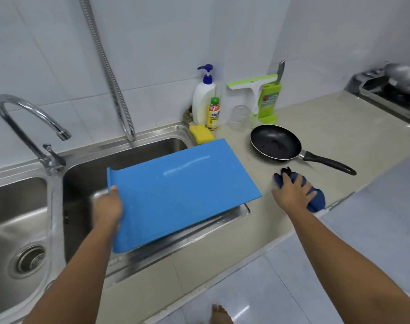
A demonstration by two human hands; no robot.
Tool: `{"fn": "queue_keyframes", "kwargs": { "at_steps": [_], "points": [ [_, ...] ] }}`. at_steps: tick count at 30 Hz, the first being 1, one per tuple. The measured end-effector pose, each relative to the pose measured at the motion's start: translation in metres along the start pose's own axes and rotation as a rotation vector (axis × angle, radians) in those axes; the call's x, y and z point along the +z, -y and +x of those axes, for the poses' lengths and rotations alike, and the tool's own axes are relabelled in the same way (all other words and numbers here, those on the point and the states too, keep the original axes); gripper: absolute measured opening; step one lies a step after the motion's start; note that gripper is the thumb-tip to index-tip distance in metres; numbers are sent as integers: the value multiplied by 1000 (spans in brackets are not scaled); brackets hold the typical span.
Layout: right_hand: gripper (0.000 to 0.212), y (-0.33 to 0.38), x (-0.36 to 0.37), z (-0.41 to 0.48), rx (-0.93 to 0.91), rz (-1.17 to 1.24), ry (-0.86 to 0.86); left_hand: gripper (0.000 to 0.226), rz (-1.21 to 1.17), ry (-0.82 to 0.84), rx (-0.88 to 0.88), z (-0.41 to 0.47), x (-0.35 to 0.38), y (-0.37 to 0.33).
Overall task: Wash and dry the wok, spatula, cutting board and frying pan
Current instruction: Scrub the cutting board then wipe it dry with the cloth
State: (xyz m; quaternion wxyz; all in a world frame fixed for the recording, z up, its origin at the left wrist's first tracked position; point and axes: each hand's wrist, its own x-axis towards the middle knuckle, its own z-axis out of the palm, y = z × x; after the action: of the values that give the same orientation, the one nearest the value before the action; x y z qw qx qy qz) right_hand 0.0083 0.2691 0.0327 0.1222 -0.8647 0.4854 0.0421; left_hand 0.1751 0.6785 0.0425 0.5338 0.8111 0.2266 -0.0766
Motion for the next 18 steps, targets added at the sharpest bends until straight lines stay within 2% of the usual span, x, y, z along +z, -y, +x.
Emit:
{"fn": "queue_keyframes", "kwargs": {
  "at_steps": [2,5,9,11,13,15,18],
  "points": [
    [78,-15,4,9,35,-17,37,51,33,-13,23,-9,9,1],
    [89,-28,11,18,26,80,37,54,84,-26,53,-28,22,5],
    [95,-33,14,23,37,36,-107,50,124,-48,101,-55,33,14],
    [84,-35,10,33,68,53,-148,50,118,-66,95,-63,37,19],
    [55,-34,3,43,85,32,-131,51,113,-84,71,-67,38,25],
    [39,-34,2,50,71,40,-135,53,101,-93,47,-70,36,30],
    [33,-38,2,48,35,337,-141,55,77,-120,39,-72,27,37]
  ]
}}
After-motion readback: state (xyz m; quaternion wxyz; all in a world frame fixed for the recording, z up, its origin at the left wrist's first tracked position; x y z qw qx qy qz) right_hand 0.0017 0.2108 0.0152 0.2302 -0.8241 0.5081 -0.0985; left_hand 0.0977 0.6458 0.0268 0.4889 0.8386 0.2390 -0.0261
